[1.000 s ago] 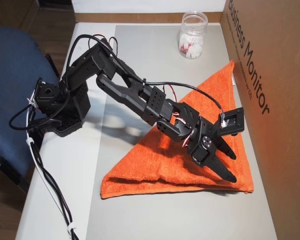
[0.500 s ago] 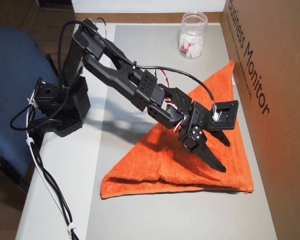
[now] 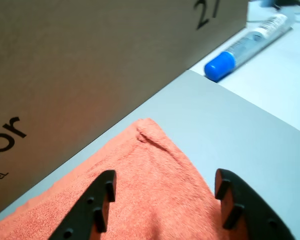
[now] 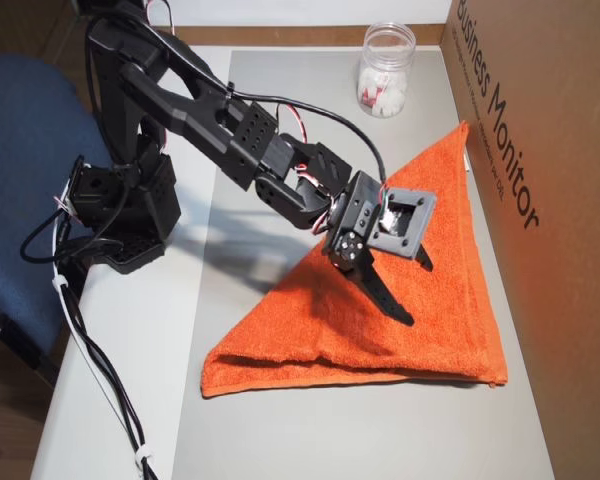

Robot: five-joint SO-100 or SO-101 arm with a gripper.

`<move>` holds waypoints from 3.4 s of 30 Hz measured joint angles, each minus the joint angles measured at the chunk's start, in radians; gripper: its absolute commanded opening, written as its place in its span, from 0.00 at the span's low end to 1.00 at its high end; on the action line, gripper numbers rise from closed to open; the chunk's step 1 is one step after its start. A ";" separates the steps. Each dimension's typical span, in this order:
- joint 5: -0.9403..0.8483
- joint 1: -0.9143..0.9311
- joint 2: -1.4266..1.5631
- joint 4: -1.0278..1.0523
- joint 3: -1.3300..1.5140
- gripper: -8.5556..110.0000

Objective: Fold the blanket.

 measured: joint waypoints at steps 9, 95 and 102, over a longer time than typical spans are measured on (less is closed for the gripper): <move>0.183 0.025 0.176 0.000 0.155 0.24; 0.474 0.463 0.974 0.155 1.183 0.24; 0.417 0.463 0.894 0.144 1.183 0.21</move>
